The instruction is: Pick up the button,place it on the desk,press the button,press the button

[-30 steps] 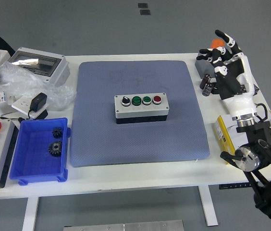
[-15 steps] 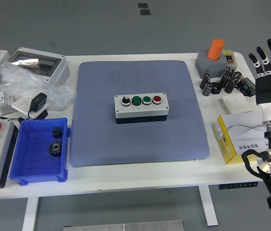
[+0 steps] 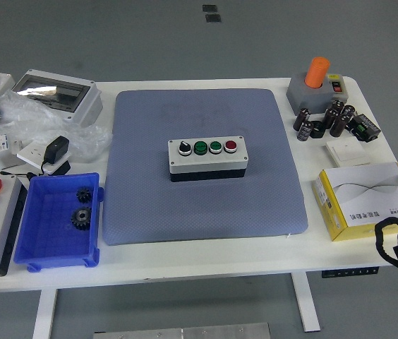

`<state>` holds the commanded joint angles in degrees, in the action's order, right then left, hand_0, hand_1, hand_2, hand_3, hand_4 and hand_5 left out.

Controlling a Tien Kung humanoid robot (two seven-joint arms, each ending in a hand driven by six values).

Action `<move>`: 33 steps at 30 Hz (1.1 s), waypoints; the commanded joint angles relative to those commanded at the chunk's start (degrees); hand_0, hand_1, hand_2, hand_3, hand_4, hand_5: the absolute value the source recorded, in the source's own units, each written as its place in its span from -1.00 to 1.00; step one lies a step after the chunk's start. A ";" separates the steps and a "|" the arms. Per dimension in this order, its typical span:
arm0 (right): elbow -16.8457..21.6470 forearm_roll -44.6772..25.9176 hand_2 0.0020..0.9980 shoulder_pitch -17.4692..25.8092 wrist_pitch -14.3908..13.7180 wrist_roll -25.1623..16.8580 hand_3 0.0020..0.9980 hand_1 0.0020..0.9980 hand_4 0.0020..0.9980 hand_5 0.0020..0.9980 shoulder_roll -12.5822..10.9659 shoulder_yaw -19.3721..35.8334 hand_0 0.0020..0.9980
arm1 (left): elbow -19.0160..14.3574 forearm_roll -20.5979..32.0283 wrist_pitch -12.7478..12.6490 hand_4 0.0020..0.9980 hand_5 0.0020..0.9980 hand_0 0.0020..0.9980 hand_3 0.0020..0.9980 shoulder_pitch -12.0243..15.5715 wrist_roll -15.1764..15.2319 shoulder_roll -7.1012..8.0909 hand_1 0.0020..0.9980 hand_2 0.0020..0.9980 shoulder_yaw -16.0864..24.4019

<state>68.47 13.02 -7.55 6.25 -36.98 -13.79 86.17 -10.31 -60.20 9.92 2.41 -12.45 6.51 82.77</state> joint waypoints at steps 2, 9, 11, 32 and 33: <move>-0.14 -1.38 0.44 0.00 -0.06 0.00 0.43 0.25 0.51 -0.11 -0.07 -0.33 0.17 | 0.00 0.21 -0.03 0.40 -0.45 0.42 0.26 0.07 -0.15 -0.04 0.45 0.37 -0.17; 0.41 -3.88 0.42 -0.24 -0.16 0.00 0.39 0.22 0.51 -0.09 -0.15 -1.68 0.14 | 0.00 0.83 -0.09 0.41 -0.45 0.42 0.27 0.27 -0.92 0.09 0.47 0.40 -0.88; 0.60 -3.88 0.40 -0.40 -1.20 0.00 0.37 0.20 0.49 -0.11 -0.41 -2.15 0.11 | 0.00 0.78 -0.19 0.42 -0.44 0.43 0.27 0.18 -1.36 0.28 0.47 0.41 -0.87; 3.10 0.99 0.38 2.25 -4.03 0.00 0.36 0.16 0.46 -0.13 -1.51 -0.95 0.06 | 0.00 -2.22 -6.21 0.42 -0.45 0.43 0.33 -0.28 -7.30 1.96 0.46 0.42 -1.44; 3.27 1.25 0.38 2.52 -3.99 0.00 0.36 0.16 0.46 -0.13 -1.47 -0.87 0.06 | 0.00 -2.29 -6.23 0.42 -0.45 0.43 0.33 -0.29 -7.65 2.03 0.46 0.42 -1.39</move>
<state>71.74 14.27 -5.03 2.25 -36.98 -15.26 85.30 -10.31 -62.49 3.69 2.12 -20.10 8.54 81.38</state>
